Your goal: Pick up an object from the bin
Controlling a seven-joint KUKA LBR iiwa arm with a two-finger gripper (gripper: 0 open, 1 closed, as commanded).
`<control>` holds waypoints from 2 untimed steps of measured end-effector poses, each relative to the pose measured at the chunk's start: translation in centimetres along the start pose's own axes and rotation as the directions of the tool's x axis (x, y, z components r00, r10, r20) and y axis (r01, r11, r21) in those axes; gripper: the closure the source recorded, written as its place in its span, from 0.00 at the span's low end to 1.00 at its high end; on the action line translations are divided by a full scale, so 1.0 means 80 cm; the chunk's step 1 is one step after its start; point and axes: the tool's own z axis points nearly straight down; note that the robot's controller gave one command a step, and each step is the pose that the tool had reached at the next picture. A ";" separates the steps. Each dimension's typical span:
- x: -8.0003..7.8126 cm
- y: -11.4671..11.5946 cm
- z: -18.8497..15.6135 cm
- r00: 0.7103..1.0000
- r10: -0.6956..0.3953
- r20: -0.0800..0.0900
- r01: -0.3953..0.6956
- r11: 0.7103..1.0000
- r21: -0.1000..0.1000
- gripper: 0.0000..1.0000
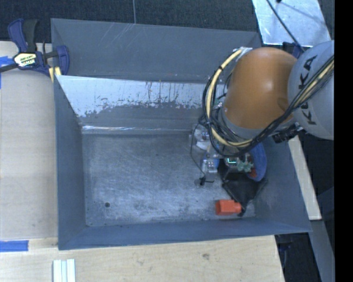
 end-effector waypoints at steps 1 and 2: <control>0.016 -0.154 0.107 0.952 -0.306 0.002 0.306 0.952 0.002 0.00; 0.033 -0.206 -0.008 0.892 -0.452 0.011 0.452 0.892 0.010 0.00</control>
Offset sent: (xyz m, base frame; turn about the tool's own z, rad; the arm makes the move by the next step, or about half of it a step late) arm -0.0123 -0.1204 -0.0837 -0.3163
